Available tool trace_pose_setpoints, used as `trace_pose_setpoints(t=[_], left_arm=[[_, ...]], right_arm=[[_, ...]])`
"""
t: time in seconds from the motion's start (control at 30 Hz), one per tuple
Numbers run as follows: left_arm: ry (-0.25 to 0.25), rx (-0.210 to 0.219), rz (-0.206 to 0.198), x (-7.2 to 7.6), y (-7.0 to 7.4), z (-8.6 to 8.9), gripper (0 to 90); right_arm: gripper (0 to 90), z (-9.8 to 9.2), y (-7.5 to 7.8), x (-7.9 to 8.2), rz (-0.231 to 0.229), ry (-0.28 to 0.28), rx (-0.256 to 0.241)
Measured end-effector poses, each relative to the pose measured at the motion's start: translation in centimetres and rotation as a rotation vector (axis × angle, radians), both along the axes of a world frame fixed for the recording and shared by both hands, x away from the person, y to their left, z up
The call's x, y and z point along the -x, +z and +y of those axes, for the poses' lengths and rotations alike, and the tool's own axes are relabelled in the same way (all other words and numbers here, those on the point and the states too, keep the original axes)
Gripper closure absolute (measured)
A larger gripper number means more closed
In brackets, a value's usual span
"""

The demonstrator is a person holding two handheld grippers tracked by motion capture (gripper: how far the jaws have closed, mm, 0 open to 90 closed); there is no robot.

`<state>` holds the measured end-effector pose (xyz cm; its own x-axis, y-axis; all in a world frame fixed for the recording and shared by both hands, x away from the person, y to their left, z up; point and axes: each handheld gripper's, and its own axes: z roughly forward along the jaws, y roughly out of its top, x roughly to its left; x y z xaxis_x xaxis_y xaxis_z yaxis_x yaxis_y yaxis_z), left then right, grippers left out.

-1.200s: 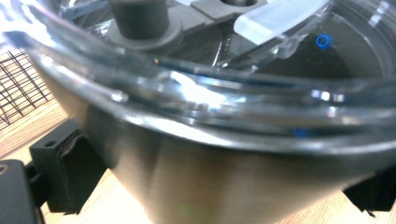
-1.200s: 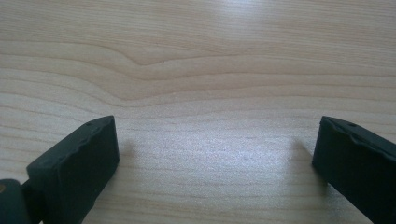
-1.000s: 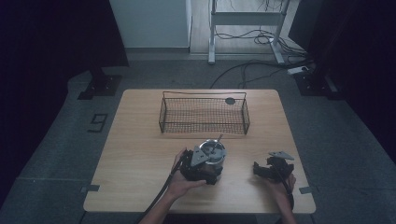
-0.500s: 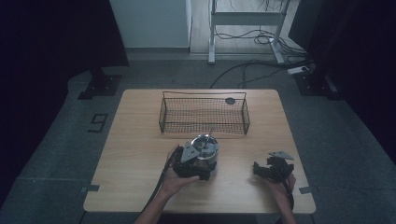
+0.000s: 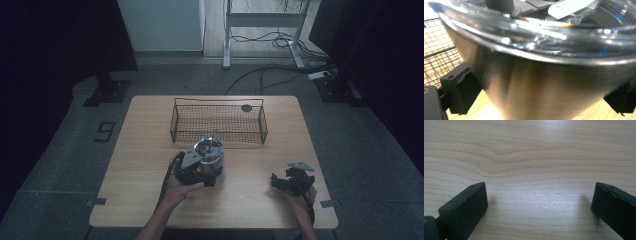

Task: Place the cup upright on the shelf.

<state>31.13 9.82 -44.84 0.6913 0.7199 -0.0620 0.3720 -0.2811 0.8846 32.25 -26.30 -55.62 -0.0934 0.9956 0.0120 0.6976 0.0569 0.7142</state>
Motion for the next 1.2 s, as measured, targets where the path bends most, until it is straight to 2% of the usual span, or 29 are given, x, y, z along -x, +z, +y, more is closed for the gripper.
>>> trace_pose_setpoints(t=[0.1,0.27,0.63,1.2], left_arm=[[0.016,-0.003,0.0,-0.2,0.3,0.5,4.2],[0.032,0.018,0.009,-0.7,0.7,1.4,4.2],[0.071,0.023,-0.001,-1.7,1.5,3.1,4.2],[0.114,0.018,-0.017,-3.4,2.6,4.6,4.2]], right_arm=[[0.1,0.0,0.0,0.0,0.0,0.0,0.0],[0.1,0.0,0.0,0.0,0.0,-0.001,-0.001],[0.1,0.0,0.0,0.0,-0.001,-0.001,0.0],[0.1,0.0,0.0,0.0,0.0,-0.001,-0.001]])
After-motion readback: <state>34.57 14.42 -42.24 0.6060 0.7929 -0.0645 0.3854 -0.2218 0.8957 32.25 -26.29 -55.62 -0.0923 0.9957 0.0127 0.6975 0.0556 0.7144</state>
